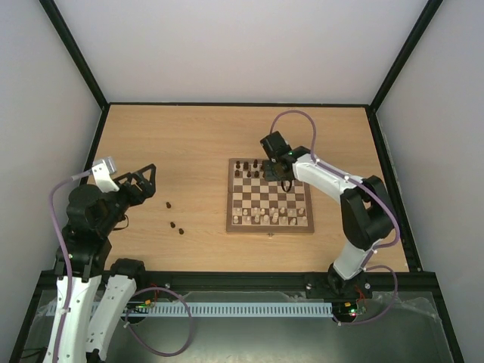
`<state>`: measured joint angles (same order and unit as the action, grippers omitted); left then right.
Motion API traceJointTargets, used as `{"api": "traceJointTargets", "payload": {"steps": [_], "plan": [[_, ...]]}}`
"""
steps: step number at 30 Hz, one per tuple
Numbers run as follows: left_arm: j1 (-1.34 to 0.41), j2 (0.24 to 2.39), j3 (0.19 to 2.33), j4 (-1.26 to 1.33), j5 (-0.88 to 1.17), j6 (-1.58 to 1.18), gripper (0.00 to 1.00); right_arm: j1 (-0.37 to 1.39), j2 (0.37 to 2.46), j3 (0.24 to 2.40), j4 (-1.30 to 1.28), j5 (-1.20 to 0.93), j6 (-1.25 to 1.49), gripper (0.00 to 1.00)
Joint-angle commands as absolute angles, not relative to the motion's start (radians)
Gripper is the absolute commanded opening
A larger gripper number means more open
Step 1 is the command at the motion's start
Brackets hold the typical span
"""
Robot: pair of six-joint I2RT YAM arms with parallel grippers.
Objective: Set up the chess pieces on the board
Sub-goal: Place the chess piece on the chessboard.
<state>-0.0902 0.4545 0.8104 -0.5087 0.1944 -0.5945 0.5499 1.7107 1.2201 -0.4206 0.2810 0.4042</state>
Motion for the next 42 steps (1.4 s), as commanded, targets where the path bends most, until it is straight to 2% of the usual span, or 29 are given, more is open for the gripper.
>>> {"api": "traceJointTargets", "payload": {"steps": [1, 11, 27, 33, 42], "plan": [[-0.086, 0.462, 0.803, -0.483, 0.199, -0.581, 0.99, 0.544, 1.756, 1.243, -0.409, 0.264, 0.393, 0.09], [-0.086, 0.469, 0.781, -0.467, 0.192, -0.578, 0.99, 0.542, 1.858, 1.292, -0.396, 0.277, 0.394, 0.09], [-0.086, 0.473, 0.769, -0.452, 0.189, -0.580, 1.00, 0.535, 1.890, 1.308, -0.395, 0.293, 0.392, 0.13], [-0.086, 0.473, 0.770, -0.453, 0.188, -0.579, 0.99, 0.533, 1.885, 1.305, -0.396, 0.300, 0.395, 0.22], [-0.086, 0.468, 0.770, -0.456, 0.190, -0.582, 1.00, 0.533, 1.800, 1.274, -0.391, 0.317, 0.404, 0.30]]}}
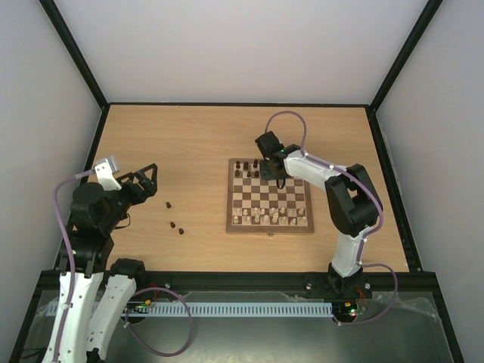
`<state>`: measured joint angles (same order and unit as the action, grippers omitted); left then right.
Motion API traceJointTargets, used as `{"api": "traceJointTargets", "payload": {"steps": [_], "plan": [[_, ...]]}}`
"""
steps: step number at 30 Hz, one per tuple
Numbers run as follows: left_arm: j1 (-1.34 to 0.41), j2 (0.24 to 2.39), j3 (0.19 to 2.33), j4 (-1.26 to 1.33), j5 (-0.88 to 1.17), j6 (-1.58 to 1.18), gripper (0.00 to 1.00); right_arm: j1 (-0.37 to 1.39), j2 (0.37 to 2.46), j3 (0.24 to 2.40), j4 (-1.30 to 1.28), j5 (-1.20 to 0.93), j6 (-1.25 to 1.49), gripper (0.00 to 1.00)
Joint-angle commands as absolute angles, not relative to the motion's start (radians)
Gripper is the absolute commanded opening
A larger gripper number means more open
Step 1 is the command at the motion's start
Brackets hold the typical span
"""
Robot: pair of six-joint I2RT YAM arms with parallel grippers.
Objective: Set up the chess pieces on the board
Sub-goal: Place the chess piece on the chessboard, then pick up the chess piece at the center of the board.
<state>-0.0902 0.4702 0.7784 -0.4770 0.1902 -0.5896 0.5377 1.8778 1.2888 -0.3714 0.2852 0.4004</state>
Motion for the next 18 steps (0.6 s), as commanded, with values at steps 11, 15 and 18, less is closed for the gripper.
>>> {"api": "traceJointTargets", "payload": {"steps": [11, 15, 18], "plan": [[-0.086, 0.469, 0.828, -0.480, 0.171, -0.586, 1.00, 0.591, 1.487, 1.224, -0.408, 0.110, 0.387, 0.82], [-0.086, 0.465, 0.891, -0.505, 0.186, -0.590, 1.00, 0.744, 1.483, 1.225, -0.370, -0.006, 0.393, 0.87], [-0.086, 0.453, 0.955, -0.540, 0.215, -0.596, 0.99, 0.868, 1.551, 1.242, -0.333, -0.055, 0.395, 0.82]]}}
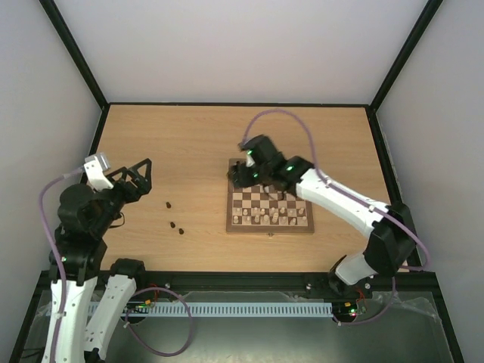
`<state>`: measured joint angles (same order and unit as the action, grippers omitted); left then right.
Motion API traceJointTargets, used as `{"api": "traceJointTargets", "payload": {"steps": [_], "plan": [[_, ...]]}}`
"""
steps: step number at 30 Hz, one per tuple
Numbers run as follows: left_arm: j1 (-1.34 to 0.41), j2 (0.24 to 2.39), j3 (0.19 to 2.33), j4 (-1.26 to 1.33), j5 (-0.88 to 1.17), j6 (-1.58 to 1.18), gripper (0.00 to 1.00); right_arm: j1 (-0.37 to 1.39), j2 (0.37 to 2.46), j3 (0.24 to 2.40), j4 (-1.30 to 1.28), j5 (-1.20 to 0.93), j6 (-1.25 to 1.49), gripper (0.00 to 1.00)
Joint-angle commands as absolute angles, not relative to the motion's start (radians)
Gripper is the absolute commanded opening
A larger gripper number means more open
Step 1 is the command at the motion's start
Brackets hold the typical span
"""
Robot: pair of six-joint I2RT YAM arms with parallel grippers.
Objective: Set up the chess pieces on the board
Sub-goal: Pick up the chess piece at the center of the board.
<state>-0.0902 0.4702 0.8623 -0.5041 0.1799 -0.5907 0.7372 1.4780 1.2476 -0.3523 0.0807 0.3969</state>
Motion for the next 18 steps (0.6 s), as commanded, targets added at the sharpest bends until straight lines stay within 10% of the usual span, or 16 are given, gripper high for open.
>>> {"api": "traceJointTargets", "payload": {"steps": [1, 6, 18], "plan": [[-0.086, 0.443, 0.972, -0.549, 0.220, -0.600, 1.00, 0.906, 1.589, 1.256, -0.329, -0.047, 0.397, 0.80], [-0.086, 0.401, 1.068, -0.622, 0.218, -0.604, 0.99, 1.075, 1.810, 1.365, -0.329, 0.017, 0.405, 0.58], [-0.086, 0.360, 1.175, -0.721, 0.211, -0.594, 1.00, 1.251, 2.125, 1.684, -0.439, 0.125, 0.390, 0.54]]}}
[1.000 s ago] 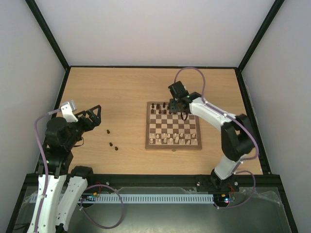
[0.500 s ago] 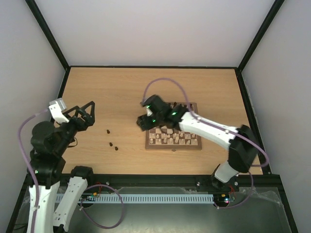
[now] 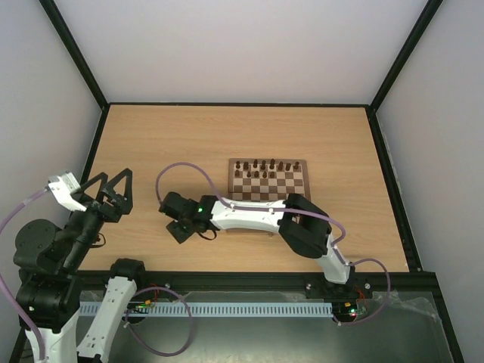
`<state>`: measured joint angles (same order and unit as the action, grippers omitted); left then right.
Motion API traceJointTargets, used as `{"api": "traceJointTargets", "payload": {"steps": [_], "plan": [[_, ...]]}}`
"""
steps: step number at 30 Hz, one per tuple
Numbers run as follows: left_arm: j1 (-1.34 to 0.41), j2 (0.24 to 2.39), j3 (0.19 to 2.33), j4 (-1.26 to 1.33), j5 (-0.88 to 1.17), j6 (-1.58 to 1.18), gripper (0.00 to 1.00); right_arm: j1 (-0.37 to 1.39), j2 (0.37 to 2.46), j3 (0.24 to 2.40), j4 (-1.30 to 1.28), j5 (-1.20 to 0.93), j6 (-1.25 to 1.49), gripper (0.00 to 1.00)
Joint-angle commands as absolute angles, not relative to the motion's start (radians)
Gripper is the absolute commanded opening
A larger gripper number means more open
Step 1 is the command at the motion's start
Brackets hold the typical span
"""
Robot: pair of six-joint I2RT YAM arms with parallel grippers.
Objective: Set up the chess pieces on the board
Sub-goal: Pick up the chess piece at the center of the board.
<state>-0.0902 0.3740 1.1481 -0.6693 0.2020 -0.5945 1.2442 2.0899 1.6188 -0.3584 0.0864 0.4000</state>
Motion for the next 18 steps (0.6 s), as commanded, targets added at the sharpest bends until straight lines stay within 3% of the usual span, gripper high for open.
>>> {"api": "traceJointTargets", "payload": {"steps": [1, 18], "plan": [[-0.086, 0.358, 1.175, -0.724, 0.209, -0.594, 0.99, 1.253, 2.130, 1.693, -0.444, 0.124, 0.390, 0.51], [-0.086, 0.348, 1.116, -0.700, 0.206, -0.592, 0.99, 1.264, 2.223, 1.742, -0.480, 0.134, 0.401, 0.36]]}}
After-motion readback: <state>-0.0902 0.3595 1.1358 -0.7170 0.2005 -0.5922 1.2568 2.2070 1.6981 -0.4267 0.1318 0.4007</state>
